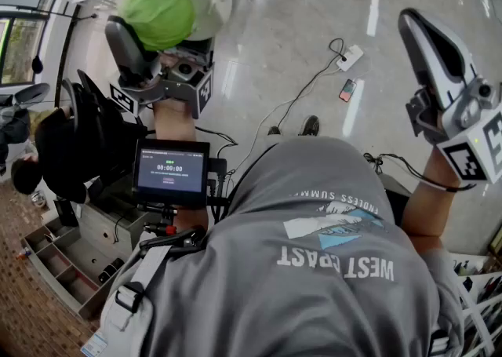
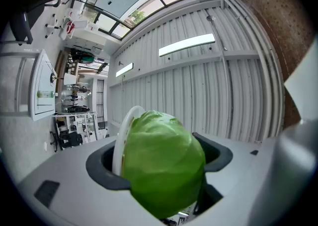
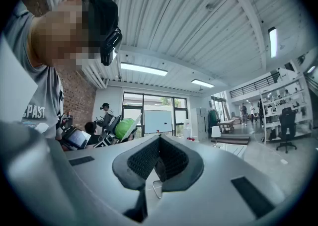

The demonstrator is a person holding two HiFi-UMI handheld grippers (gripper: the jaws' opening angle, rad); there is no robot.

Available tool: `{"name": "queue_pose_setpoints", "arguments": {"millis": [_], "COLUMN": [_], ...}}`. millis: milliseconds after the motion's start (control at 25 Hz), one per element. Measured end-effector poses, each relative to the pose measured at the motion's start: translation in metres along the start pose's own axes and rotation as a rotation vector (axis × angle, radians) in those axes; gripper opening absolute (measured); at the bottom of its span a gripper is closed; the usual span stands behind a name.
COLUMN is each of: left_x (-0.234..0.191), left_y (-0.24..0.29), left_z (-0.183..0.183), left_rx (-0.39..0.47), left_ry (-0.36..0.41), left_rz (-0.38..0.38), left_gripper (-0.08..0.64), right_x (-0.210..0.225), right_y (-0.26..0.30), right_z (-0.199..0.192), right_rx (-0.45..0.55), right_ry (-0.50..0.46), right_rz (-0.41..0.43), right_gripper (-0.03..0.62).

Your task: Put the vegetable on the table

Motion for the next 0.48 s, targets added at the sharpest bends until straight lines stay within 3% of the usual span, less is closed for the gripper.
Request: {"name": "queue_pose_setpoints", "arguments": {"millis": [240, 480], "left_x": [-0.002, 0.013], "left_y": [-0.001, -0.005], "left_z": [-0.017, -0.011], "left_rx": [0.017, 0.019], "left_ry": [0.010, 0.036], "left_rz": [0.001, 0.001], "left_gripper": [0.390, 0.390], "right_x": [0.011, 0.006], "right_y": [-0.013, -0.014], "right_z": [-0.001, 0.002], "right_rx": [0.009, 0.039], "right_ry": [0.027, 0.060], "right_rz": [0.009, 0.008], "right_gripper": [0.008, 0.009]}}
Point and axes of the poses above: the fingertips, and each gripper's own axes: y forward along the fingers, x to its right, z out of its top, the point moved 2 cm from there along -y, backward along the fingers, and after that the axes turned 14 degrees about x, right-handed, at the moved point
